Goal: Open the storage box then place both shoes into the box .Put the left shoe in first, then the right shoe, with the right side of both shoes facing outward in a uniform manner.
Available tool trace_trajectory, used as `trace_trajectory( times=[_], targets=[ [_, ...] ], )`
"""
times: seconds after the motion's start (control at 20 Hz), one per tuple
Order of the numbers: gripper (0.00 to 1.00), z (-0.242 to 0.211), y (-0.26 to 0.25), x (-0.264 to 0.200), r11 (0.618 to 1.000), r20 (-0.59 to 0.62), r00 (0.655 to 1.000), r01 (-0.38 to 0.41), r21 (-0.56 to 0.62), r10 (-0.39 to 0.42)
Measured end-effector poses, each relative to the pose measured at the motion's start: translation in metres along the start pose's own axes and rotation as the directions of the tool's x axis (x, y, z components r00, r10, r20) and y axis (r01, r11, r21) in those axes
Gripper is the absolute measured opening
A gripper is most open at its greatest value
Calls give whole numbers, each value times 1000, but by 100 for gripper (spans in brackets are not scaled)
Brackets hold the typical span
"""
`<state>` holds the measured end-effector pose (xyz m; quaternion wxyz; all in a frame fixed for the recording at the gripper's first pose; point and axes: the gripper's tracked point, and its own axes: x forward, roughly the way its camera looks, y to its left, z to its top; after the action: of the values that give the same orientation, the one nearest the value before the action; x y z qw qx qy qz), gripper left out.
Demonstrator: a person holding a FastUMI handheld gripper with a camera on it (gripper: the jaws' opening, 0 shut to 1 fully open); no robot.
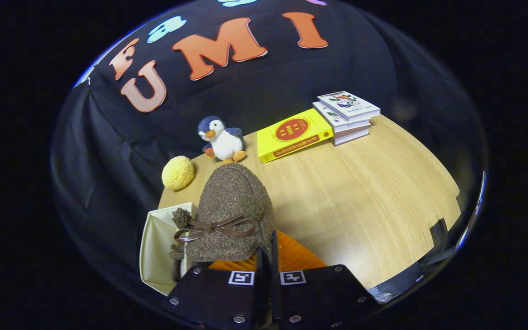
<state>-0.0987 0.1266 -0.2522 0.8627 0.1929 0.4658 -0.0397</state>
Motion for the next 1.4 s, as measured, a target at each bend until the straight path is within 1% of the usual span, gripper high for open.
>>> trace_trajectory(
  times=[0.3,0.5,0.6,0.75,0.95,1.2,1.3,1.4],
  targets=[
    [6,-8,84,0,996,-29,997,-77,-38,75],
    [6,-25,128,8,992,-83,991,-108,-63,102],
    [7,-33,142,15,991,-110,989,-108,-82,99],
    [6,-46,153,27,989,-146,987,-86,-122,68],
    [6,-66,148,45,988,-194,981,-36,-150,6],
    [8,-84,143,53,986,-228,973,-7,-167,-32],
    [12,-88,145,53,985,-243,970,-18,-170,-24],
    [22,-93,149,49,986,-272,962,-50,-157,5]
  ],
)
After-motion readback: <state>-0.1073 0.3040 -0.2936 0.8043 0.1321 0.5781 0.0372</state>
